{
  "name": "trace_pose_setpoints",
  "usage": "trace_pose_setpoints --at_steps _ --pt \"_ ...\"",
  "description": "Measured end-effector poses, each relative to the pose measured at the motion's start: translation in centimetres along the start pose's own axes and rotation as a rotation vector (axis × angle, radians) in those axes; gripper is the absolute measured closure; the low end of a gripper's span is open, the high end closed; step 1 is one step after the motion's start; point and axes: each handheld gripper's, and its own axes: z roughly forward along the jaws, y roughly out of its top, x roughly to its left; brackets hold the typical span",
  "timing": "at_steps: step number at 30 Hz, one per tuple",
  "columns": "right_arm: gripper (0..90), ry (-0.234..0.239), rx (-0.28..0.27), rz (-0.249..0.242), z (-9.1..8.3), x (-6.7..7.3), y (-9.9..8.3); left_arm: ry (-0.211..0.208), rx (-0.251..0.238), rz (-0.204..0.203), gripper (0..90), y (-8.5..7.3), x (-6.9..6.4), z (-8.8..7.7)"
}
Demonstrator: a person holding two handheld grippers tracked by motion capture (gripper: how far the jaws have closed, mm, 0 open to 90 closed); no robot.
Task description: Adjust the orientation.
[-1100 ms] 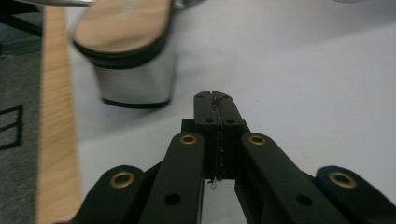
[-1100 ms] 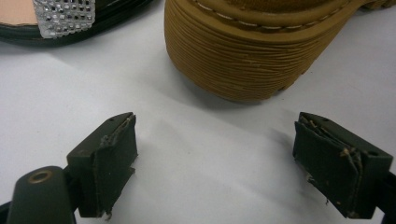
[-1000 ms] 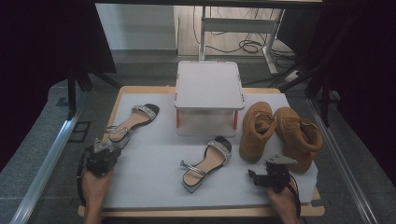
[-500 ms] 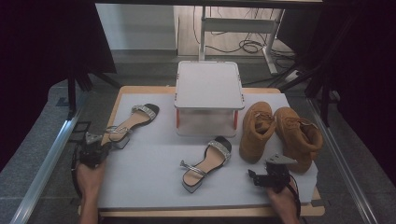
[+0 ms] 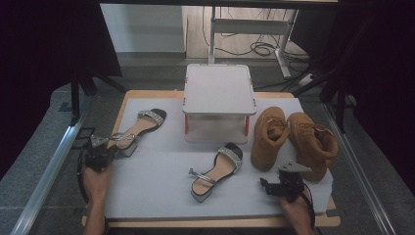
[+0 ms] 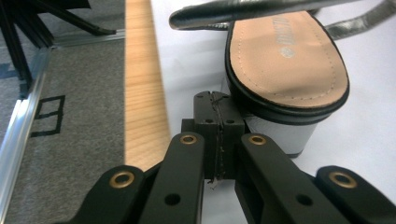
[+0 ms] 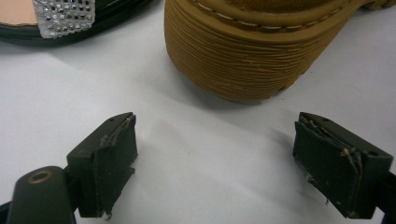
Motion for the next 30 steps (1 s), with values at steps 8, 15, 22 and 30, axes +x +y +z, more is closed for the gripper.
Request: trace_pose_setpoints --at_steps 8,15,22,30 --pt "13.7 0.0 0.0 0.0 0.0 0.0 0.0 -0.028 0.0 0.009 89.6 -0.3 -1.7 -0.4" --pt "13.7 0.0 0.0 0.0 0.0 0.0 0.0 -0.061 -0.008 0.018 89.1 -0.5 -3.6 -0.5" --pt "13.7 0.0 0.0 0.0 0.0 0.0 0.0 -0.056 -0.009 0.024 88.6 -0.4 -4.2 -0.3" --pt "13.7 0.0 0.0 0.0 0.0 0.0 0.0 -0.034 -0.023 -0.01 75.5 -1.1 -4.4 -1.2"
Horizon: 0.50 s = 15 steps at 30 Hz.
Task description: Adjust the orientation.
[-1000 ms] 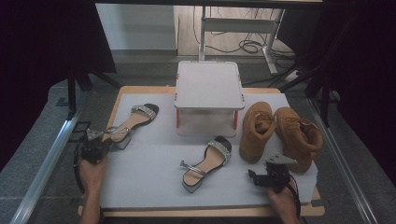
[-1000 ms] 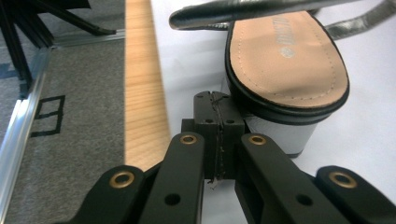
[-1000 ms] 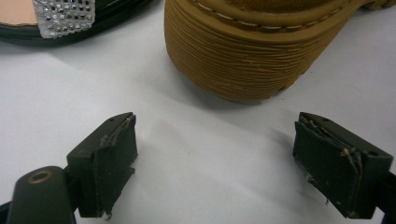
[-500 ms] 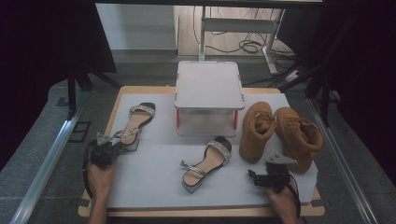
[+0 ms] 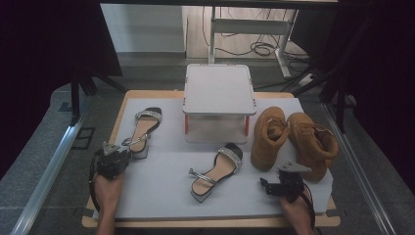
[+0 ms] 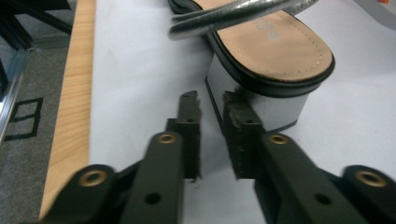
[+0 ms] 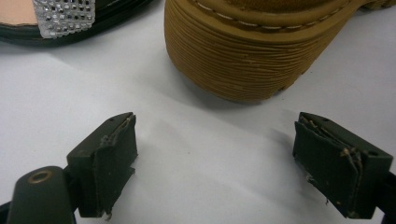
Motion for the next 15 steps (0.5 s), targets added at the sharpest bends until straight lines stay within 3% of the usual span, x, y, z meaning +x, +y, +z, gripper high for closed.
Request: trace_pose_setpoints --at_steps 8,15 --pt "13.7 0.0 0.0 0.0 0.0 0.0 0.0 0.009 -0.01 0.002 48.2 -0.2 -1.2 -1.3" --pt "13.7 0.0 0.0 0.001 0.0 0.0 0.0 -0.005 0.005 -0.001 32.5 0.5 -2.6 0.0"
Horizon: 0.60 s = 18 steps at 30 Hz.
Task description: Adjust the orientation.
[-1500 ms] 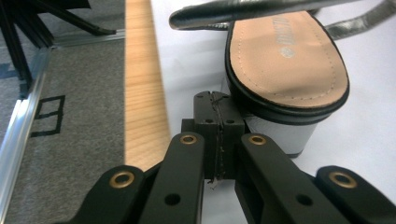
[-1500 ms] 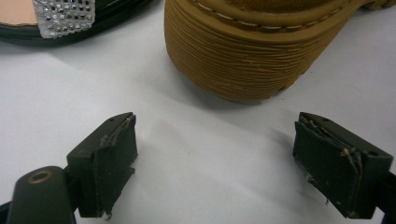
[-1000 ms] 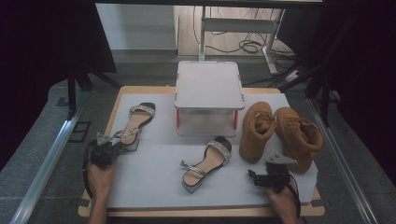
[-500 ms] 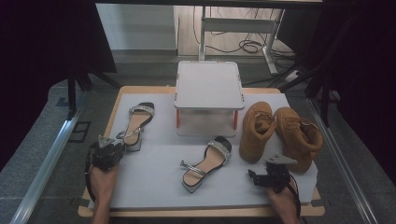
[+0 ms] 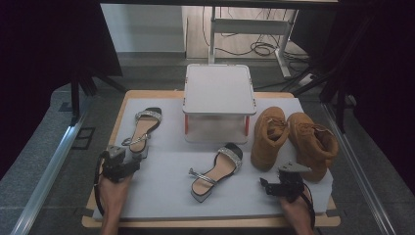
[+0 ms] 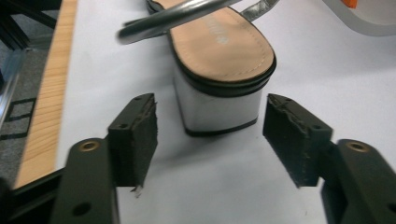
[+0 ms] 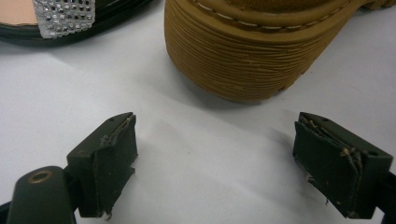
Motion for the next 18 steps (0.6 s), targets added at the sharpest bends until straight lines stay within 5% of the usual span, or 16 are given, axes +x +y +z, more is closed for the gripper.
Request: trace_pose_setpoints --at_steps 7,18 --pt "13.7 0.0 0.0 -0.001 0.0 0.0 0.0 0.003 0.029 -0.014 23.8 0.9 -0.3 2.1" --pt "13.8 0.0 0.0 0.0 0.0 0.0 0.0 0.044 0.048 -0.028 25.2 2.2 -0.5 4.1"
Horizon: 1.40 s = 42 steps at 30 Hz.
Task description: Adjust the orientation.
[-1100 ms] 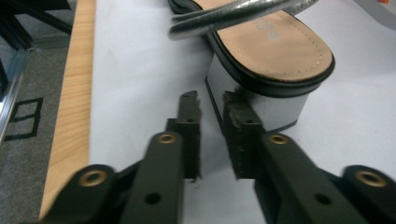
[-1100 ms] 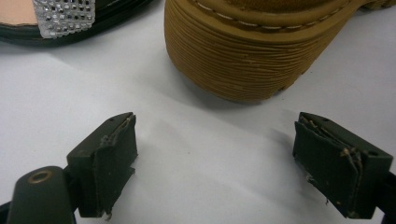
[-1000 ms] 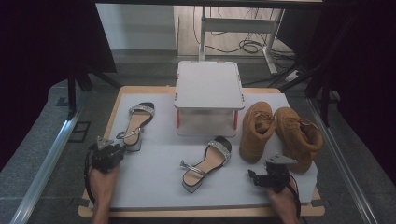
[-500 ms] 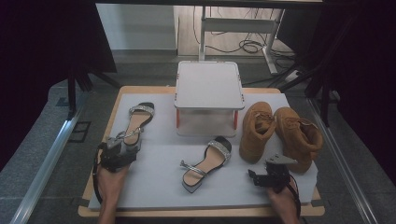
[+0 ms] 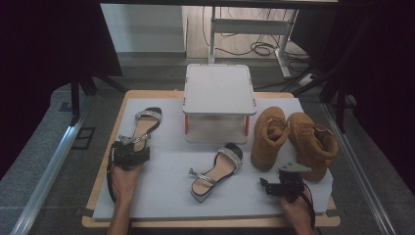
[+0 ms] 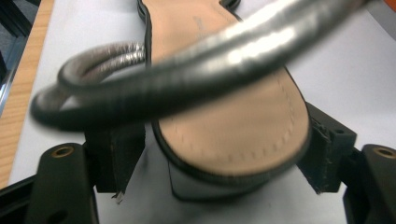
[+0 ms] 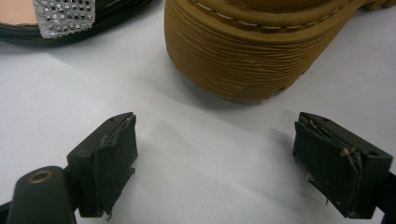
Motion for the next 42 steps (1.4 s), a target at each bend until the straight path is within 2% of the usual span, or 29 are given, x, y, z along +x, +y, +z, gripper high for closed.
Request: trace_pose_setpoints --at_steps 8,13,19,25,27,30,42 --pt "13.8 0.0 0.0 0.0 0.0 0.0 0.0 0.027 0.007 0.004 27.1 1.1 -0.5 0.9" --pt "13.7 0.0 0.0 0.0 0.0 0.0 0.0 0.037 0.032 0.002 27.1 1.6 -0.7 1.4" --pt "13.8 0.0 0.0 0.0 0.0 0.0 0.0 0.035 0.037 -0.038 30.1 1.9 -0.3 1.8" --pt "13.8 0.0 0.0 0.0 0.0 0.0 0.0 0.034 0.054 -0.07 29.1 2.4 -0.1 2.1" --pt "13.8 0.0 0.0 0.0 0.0 0.0 0.0 0.03 0.051 -0.074 33.8 2.4 -0.1 2.1" --pt "13.8 0.001 0.0 0.0 0.0 0.0 0.0 0.033 0.051 -0.082 36.1 2.4 0.0 2.1" --pt "13.8 0.0 0.0 0.0 0.0 0.0 0.0 0.036 0.008 -0.047 38.2 1.7 0.2 1.5"
